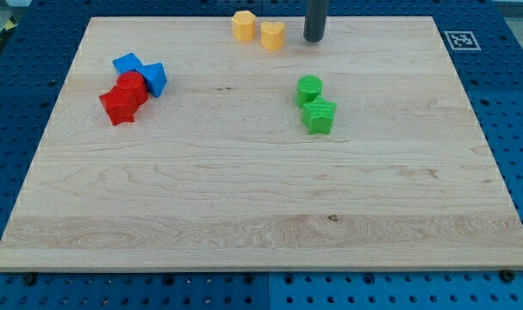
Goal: Nudge the blue cube a bit down
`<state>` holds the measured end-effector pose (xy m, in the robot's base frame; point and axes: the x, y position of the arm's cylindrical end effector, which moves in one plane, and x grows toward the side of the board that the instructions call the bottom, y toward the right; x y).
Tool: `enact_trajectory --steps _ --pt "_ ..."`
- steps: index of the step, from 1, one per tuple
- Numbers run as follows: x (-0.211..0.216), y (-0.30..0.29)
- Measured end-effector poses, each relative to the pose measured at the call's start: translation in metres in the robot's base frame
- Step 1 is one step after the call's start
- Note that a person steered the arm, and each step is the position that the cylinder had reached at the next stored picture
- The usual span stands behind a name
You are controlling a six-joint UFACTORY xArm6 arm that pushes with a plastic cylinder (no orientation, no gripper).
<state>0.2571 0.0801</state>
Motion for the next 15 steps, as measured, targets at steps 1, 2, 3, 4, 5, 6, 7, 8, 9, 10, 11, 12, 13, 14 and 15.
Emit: enact_trajectory --steps 1,2,3,4,5,6,7,8,9,10,11,12,13,14,15 --pt "0.007 -0.006" --pt "0.007 -0.035" --pt "0.005 -0.056" --pt "-0.005 -0.055" --pt "-0.005 -0.047" --pt "0.026 -0.012" --pt "0.073 -0.017" --pt "0.078 -0.07" --pt "0.076 -0.087" --pt "0.076 -0.087" --pt "0.077 -0.087" --pt "0.077 -0.087" --pt "0.077 -0.087" --pt "0.07 -0.091" --pt "0.045 -0.139"
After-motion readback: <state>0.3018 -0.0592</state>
